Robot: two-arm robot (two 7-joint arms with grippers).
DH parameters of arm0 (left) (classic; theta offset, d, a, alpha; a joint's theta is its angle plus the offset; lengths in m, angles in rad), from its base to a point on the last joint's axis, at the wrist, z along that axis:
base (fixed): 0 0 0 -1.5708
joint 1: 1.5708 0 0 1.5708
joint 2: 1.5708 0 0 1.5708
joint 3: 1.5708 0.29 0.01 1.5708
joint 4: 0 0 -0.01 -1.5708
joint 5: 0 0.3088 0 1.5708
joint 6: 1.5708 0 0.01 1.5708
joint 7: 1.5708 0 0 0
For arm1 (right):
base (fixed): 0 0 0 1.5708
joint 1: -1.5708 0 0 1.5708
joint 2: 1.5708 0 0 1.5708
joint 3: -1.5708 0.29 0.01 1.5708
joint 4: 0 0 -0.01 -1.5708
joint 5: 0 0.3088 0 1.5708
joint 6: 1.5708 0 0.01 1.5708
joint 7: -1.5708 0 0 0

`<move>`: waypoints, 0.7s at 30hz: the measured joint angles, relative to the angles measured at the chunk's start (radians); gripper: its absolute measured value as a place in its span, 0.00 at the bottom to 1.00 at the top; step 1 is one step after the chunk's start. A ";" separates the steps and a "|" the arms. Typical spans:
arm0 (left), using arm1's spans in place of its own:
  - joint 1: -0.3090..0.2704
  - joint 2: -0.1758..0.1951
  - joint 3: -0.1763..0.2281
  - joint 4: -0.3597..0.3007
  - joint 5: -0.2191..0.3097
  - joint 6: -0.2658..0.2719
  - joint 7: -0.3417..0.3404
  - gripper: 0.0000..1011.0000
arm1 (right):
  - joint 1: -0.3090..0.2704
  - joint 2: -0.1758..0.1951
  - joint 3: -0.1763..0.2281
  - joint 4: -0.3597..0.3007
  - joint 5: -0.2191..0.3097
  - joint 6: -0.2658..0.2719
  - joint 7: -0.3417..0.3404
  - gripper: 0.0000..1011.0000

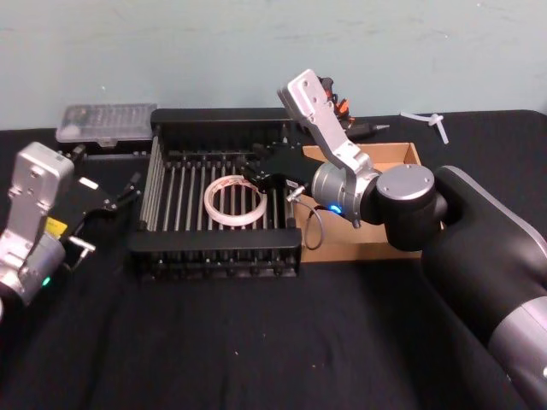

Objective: Pick up the white tape and place it into the black box , Pick up the silver tape and place it into the brown box.

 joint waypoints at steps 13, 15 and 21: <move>0.000 0.000 0.000 0.000 0.000 0.000 0.000 0.99 | -0.001 0.001 0.000 -0.001 0.002 0.000 0.001 0.78; 0.000 0.000 0.000 0.000 0.000 0.000 0.000 0.99 | -0.001 0.001 0.000 -0.002 0.002 0.000 0.001 0.83; 0.000 0.000 0.000 0.000 0.000 0.000 0.000 0.99 | -0.001 0.001 0.000 -0.002 0.002 0.000 0.001 0.97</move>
